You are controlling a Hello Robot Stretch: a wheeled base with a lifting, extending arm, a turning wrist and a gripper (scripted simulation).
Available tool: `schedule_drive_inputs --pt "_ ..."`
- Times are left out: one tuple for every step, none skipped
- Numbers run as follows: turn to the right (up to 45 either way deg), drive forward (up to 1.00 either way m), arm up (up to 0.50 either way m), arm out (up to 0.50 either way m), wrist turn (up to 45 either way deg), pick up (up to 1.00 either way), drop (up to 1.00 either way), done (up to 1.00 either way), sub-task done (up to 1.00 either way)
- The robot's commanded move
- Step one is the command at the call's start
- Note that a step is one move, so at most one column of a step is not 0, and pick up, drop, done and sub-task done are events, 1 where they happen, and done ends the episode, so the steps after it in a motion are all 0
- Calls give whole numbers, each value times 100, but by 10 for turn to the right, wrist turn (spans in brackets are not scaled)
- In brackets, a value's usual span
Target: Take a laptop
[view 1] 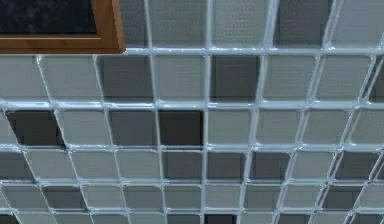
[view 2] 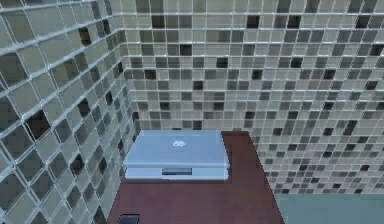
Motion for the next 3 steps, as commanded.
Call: schedule_drive_inputs --pt "0 0 26 0 0 0 0 0 0" --pt "0 0 0 36 0 0 0 0 0" --pt "0 0 0 0 450 0 0 0 0"
